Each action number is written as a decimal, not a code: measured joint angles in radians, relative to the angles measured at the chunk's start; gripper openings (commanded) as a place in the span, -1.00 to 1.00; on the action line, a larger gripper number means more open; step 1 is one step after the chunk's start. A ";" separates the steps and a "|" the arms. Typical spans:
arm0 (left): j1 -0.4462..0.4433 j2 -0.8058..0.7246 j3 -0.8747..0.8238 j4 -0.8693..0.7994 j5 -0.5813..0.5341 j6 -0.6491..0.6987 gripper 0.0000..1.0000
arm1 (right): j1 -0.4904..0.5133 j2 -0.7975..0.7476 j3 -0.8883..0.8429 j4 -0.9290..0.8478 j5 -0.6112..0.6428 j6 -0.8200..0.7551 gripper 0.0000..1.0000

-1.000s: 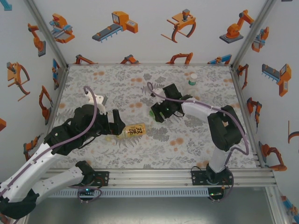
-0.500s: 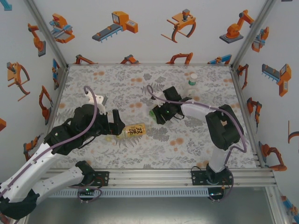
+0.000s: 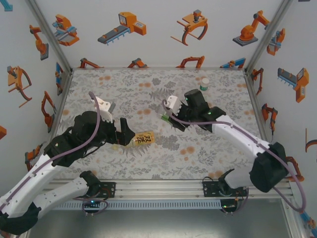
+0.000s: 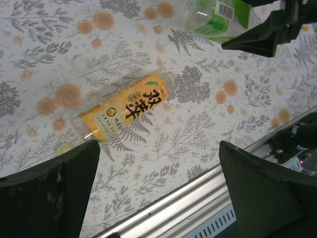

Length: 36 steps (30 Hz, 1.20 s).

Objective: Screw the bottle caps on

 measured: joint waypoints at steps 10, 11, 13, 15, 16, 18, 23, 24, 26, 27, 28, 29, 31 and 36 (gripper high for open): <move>0.001 0.025 0.000 0.055 0.221 0.079 0.87 | 0.224 -0.249 -0.015 -0.163 0.138 -0.423 -0.41; 0.000 0.026 0.000 0.061 0.241 0.089 0.87 | 0.254 -0.261 -0.015 -0.175 0.160 -0.462 -0.42; -0.002 0.030 0.002 0.067 0.269 0.102 0.89 | 0.323 -0.282 -0.015 -0.196 0.210 -0.543 -0.47; -0.004 0.039 0.005 0.073 0.303 0.113 0.88 | 0.386 -0.296 -0.016 -0.214 0.263 -0.612 -0.51; -0.006 0.045 0.009 0.074 0.323 0.117 0.87 | 0.420 -0.301 -0.016 -0.220 0.294 -0.644 -0.53; -0.020 0.068 0.022 0.079 0.364 0.128 0.85 | 0.483 -0.310 -0.017 -0.224 0.352 -0.699 -0.54; -0.102 0.112 0.033 0.111 0.397 0.154 0.88 | 0.613 -0.329 -0.031 -0.191 0.487 -0.824 -0.55; -0.115 0.116 0.033 0.121 0.399 0.158 0.89 | 0.635 -0.332 -0.038 -0.181 0.512 -0.848 -0.55; -0.134 0.120 0.033 0.147 0.406 0.162 0.89 | 0.676 -0.332 -0.053 -0.156 0.560 -0.895 -0.57; -0.136 0.121 0.033 0.157 0.407 0.162 0.89 | 0.693 -0.331 -0.060 -0.143 0.581 -0.915 -0.58; -0.139 0.122 0.033 0.172 0.410 0.163 0.89 | 0.710 -0.330 -0.064 -0.134 0.600 -0.933 -0.59; -0.139 0.124 0.033 0.182 0.412 0.164 0.88 | 0.727 -0.328 -0.064 -0.127 0.619 -0.952 -0.59; -0.141 0.133 0.033 0.202 0.425 0.167 0.86 | 0.760 -0.325 -0.064 -0.108 0.653 -0.980 -0.60; -0.165 0.172 0.033 0.220 0.439 0.181 0.79 | 0.821 -0.311 -0.061 -0.076 0.709 -1.026 -0.60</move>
